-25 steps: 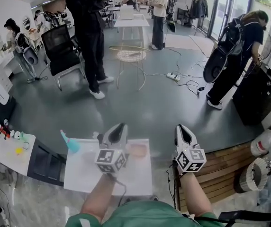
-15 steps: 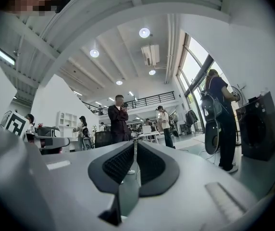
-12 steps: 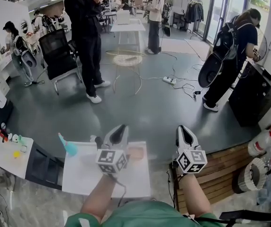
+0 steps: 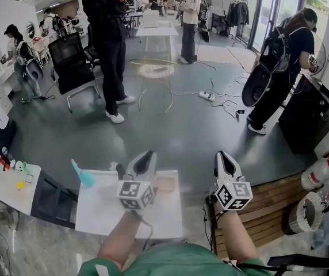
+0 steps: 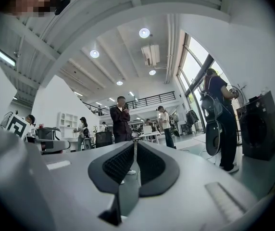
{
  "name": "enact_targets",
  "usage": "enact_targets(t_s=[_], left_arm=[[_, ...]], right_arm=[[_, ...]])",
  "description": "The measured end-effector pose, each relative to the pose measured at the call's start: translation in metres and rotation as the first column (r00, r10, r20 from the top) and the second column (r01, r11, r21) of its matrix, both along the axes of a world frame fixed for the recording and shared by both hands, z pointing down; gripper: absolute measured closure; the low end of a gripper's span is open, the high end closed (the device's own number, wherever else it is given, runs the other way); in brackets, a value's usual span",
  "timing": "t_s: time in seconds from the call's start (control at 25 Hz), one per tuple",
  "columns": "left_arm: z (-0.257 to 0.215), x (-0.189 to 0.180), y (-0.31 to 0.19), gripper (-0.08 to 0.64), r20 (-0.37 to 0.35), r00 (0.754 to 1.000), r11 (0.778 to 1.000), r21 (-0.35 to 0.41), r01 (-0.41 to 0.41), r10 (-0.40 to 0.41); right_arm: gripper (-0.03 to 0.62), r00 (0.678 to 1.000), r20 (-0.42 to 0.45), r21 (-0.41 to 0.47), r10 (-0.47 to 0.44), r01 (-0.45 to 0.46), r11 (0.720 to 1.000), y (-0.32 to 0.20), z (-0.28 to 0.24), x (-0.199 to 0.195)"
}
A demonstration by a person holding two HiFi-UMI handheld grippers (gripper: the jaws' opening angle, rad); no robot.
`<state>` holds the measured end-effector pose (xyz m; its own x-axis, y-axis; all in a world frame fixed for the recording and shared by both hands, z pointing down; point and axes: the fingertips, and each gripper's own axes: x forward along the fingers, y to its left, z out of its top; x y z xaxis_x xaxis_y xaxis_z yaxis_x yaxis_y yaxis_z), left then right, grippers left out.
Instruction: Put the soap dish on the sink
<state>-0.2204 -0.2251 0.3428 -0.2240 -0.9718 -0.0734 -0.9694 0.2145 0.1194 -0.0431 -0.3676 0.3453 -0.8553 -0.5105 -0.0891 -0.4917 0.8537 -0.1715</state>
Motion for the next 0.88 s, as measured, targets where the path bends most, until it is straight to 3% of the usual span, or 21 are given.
enact_targets(t_s=[0.88], left_arm=[[0.02,0.002,-0.002,0.531,-0.034,0.999,1.0,-0.019,-0.011,0.01]], right_arm=[[0.574,1.0,0.003,-0.02,0.011,-0.01,1.0,0.002,0.013,0.006]])
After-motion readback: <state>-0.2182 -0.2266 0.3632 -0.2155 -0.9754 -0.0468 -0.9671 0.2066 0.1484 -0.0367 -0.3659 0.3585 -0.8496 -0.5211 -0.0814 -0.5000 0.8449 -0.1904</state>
